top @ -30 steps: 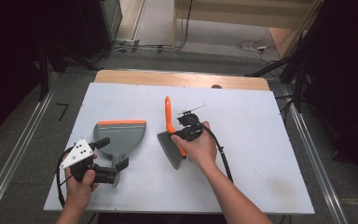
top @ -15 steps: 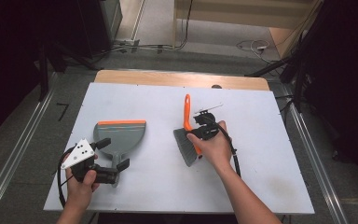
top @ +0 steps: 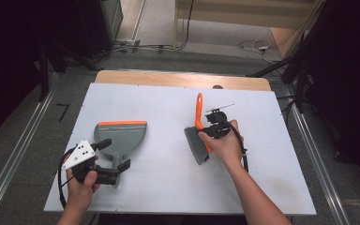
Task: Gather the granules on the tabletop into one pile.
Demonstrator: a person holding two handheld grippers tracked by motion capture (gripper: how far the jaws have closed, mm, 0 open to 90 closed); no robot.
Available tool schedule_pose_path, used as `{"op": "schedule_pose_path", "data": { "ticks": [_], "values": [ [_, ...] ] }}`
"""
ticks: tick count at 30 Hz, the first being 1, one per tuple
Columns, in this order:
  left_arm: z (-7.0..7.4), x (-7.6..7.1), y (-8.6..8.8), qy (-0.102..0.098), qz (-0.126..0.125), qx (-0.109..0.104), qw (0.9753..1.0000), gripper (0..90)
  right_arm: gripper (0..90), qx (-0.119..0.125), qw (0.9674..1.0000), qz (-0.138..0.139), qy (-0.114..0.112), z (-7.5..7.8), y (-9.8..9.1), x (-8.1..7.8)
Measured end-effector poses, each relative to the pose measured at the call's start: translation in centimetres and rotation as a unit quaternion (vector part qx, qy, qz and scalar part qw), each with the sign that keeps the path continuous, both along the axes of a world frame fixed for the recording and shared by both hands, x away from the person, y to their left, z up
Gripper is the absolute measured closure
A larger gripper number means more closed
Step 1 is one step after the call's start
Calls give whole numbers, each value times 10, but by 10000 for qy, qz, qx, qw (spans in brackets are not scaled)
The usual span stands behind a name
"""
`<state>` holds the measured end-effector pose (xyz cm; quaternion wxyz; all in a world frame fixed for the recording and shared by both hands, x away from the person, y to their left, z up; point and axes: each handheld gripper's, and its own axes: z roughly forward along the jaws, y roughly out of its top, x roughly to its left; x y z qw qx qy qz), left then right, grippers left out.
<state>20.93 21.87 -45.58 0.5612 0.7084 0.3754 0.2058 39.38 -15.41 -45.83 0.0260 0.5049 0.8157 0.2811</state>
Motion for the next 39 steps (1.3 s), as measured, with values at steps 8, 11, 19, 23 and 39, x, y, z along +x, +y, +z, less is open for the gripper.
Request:
{"op": "schedule_pose_path", "data": {
  "ticks": [8, 11, 19, 23, 39],
  "values": [
    [0, 0, 0, 14, 5, -2, 10000, 0, 673, -32, 10000, -54, -3, 1, -13, 5],
    [0, 0, -1, 18, 4, 0, 10000, 0, 673, -47, 10000, -74, -9, 1, -16, 6],
    [-1, 0, 0, 16, 10, -1, 10000, 0, 672, -57, 9999, -141, -13, 1, -24, 9],
    [-1, 0, 0, 22, 8, 12, 10000, 0, 672, -63, 9998, -161, -19, 1, -27, 10],
    [-1, 2, -1, 12, 16, -1, 10000, 0, 683, 324, 9992, 199, -151, 16, -23, 3]
  ]
}}
